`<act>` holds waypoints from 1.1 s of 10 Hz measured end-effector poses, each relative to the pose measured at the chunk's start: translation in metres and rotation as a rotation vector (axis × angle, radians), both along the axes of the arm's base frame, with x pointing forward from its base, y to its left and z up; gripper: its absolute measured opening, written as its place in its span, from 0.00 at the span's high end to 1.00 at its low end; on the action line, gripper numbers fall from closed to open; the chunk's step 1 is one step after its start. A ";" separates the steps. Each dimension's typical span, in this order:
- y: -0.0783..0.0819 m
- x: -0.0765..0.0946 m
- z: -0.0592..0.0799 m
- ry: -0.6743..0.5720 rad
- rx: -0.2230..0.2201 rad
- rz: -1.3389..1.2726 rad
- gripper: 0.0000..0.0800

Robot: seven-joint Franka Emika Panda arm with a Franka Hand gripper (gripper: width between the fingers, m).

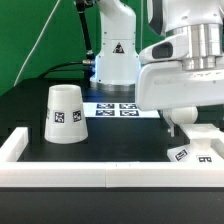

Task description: Assemble lamp

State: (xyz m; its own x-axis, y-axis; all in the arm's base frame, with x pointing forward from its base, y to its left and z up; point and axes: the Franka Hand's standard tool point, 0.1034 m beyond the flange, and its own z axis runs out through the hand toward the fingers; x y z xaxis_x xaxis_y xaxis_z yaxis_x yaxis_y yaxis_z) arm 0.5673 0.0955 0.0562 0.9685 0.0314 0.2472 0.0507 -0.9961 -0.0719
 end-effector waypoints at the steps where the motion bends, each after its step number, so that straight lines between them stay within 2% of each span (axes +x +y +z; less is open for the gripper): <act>1: -0.001 -0.015 0.004 0.003 -0.003 0.002 0.13; 2: 0.002 -0.034 0.009 -0.001 -0.006 0.005 0.13; 4: 0.019 -0.082 0.017 0.001 -0.001 -0.001 0.13; 6: 0.044 -0.114 0.010 0.011 0.003 0.012 0.13; 7: 0.049 -0.122 0.006 0.019 -0.001 0.029 0.13; 11: 0.045 -0.119 0.005 0.029 -0.014 0.069 0.13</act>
Offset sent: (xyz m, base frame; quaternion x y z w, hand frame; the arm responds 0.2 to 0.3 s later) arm -0.0851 0.0148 0.0182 -0.0173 0.0030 0.0401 0.9990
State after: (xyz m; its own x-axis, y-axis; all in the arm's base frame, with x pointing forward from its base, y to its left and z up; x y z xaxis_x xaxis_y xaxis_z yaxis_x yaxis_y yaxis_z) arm 0.4485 0.1404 0.0615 0.9707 0.1016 0.2178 0.1173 -0.9913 -0.0602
